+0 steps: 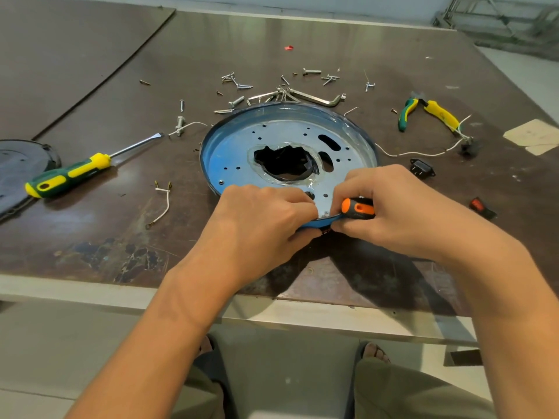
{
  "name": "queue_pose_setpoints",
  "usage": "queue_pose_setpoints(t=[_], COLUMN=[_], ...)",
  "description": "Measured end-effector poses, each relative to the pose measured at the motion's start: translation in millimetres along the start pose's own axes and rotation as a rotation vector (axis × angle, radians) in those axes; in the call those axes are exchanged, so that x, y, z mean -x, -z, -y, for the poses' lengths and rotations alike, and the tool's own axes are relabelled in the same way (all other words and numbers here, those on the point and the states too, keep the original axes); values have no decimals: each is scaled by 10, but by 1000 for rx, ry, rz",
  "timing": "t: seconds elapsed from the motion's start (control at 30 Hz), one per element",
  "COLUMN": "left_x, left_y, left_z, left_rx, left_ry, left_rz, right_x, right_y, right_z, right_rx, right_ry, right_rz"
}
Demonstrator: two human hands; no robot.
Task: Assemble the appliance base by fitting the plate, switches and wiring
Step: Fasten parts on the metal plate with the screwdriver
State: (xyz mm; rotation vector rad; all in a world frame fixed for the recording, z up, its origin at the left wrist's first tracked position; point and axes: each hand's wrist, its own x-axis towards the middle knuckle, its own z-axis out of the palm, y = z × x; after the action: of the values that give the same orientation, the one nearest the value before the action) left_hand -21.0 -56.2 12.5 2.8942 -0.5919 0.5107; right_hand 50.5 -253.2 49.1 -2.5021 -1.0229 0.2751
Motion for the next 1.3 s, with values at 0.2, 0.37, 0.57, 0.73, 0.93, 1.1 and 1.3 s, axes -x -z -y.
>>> queue_pose_setpoints(t=[0.2, 0.37, 0.57, 0.73, 0.93, 1.1, 1.3], left_x=[5, 1, 4, 19, 35, 30, -6], left_y=[-10, 2, -4, -25, -20, -40, -16], left_z=[13, 2, 18, 23, 6, -23, -93], left_rx=[1, 6, -13, 5, 11, -1, -69], left_ry=[4, -5, 11, 20, 49, 90, 139], left_rz=[10, 8, 20, 30, 4, -27, -29], right_x=[25, 34, -23, -61, -290, -392, -427], right_y=[89, 83, 132, 232, 154, 196, 156], right_z=[5, 71, 62, 74, 114, 146, 172], right_rx=[-37, -39, -31, -108, 81, 141, 199], right_ry=[-61, -55, -59, -31, -39, -94, -178], right_rz=[34, 57, 10, -37, 6, 130, 134])
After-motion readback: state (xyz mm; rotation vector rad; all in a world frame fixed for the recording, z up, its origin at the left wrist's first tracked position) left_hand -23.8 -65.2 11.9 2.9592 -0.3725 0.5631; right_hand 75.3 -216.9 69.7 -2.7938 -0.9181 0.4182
